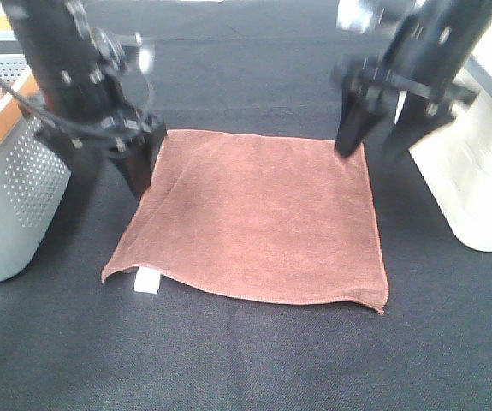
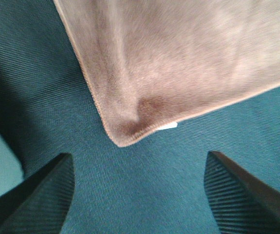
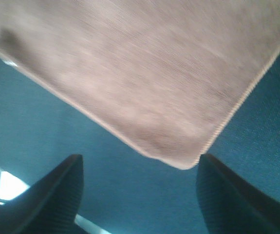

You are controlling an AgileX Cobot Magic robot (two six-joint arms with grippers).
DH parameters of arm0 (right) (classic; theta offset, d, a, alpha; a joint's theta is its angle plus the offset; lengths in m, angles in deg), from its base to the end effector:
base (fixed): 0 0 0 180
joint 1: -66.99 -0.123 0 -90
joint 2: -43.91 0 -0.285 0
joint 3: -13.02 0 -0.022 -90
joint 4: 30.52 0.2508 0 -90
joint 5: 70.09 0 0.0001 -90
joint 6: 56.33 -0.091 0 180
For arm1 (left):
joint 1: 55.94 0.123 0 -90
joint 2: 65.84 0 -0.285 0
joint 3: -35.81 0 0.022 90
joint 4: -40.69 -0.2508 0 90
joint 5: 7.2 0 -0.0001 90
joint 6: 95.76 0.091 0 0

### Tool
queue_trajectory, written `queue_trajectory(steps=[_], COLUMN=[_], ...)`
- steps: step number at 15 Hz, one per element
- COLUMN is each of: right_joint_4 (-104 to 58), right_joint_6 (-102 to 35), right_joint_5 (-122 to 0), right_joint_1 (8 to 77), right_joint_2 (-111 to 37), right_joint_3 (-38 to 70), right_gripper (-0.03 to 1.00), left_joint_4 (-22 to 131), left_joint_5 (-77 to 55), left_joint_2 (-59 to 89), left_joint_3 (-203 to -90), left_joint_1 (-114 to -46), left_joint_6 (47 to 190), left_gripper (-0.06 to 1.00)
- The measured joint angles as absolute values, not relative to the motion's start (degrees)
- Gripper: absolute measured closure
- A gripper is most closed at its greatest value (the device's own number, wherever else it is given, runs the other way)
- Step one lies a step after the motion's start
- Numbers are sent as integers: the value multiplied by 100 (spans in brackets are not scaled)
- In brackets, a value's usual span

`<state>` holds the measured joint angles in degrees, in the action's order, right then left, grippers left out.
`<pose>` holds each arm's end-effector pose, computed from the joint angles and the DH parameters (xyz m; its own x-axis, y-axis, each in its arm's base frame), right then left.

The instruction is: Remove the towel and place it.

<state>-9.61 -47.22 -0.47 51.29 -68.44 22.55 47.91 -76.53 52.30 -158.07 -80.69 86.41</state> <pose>0.3488 0.1297 0.2677 -0.9427 -0.2911 -0.1629 -0.3300 0.8858 0.3263 0.3525 -0.1743 0.2441 -0.9051 0.4098 -0.1135 0.4218 0.8990 -0.1176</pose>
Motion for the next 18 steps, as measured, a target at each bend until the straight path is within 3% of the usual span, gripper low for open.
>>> queue_trajectory(steps=[7,10,18], right_joint_4=[-783,-949,-1946], right_joint_6=[-4722,-4717,-4717], right_joint_5=[-24,-24,-24], right_joint_1=[5129,5129,5129], right_joint_2=[-5079,-4168,-1750], right_joint_3=[2255,1906,-1435], right_gripper=[33,33,33], left_joint_4=[4551,4448,4299], left_joint_5=[-7670,-7664,-7682], left_joint_2=[3459,2262,-500], left_joint_3=[-15807,-15240,-12037], left_joint_1=[-8069,-8069,-8069], left_joint_6=[8647,8555,8424], left_gripper=[24,24,24])
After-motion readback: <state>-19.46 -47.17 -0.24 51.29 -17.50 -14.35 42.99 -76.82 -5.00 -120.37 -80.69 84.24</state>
